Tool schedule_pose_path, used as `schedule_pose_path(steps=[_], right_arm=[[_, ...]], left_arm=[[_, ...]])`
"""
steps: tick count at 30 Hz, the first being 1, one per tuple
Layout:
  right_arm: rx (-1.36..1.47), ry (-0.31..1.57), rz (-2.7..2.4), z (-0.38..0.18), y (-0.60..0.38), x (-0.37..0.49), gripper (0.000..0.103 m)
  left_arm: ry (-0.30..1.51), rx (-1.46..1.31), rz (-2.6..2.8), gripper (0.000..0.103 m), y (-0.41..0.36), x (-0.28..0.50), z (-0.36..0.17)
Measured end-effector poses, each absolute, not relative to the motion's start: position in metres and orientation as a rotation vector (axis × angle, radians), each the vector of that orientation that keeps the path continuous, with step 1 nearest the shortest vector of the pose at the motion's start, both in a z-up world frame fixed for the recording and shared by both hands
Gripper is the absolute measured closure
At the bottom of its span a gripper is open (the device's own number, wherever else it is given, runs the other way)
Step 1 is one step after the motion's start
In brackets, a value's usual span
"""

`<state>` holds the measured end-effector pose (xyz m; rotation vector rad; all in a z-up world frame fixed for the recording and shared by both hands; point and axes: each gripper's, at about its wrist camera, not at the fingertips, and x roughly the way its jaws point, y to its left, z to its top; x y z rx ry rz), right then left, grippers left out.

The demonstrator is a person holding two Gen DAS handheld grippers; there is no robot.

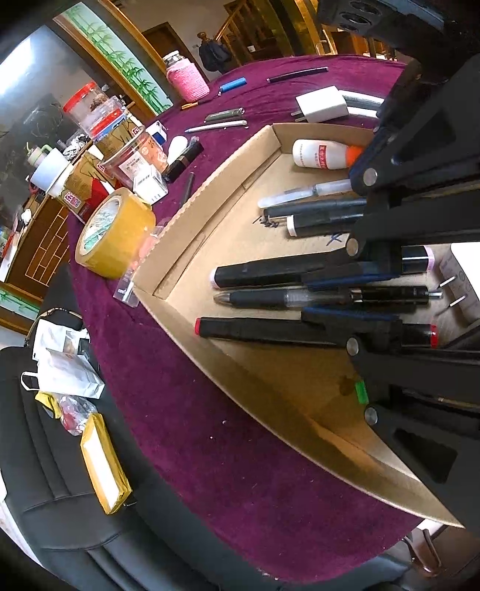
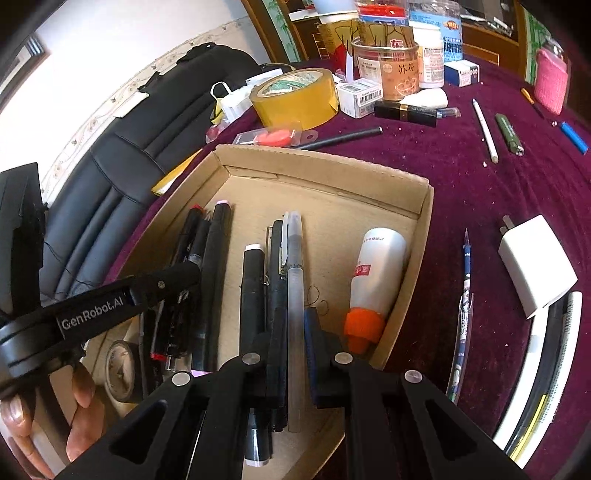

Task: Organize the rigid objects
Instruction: 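Carry both pens into the tray and open both tools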

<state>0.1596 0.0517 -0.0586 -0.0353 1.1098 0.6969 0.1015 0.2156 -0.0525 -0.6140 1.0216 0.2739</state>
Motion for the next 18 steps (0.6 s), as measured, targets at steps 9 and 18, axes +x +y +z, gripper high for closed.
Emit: schedule_pose_path(steps=[9,18], right_arm=[[-0.076,1.104,0.687,-0.059,0.053,0.157,0.092],[0.007,1.074,0.779,-0.043,0.023,0.14,0.074]], left_arm=[[0.992,-0.611,0.244,0.066,0.21,0.098,-0.044],[0.919,-0.555,0.232,0.057,0.184,0.079,-0.015]])
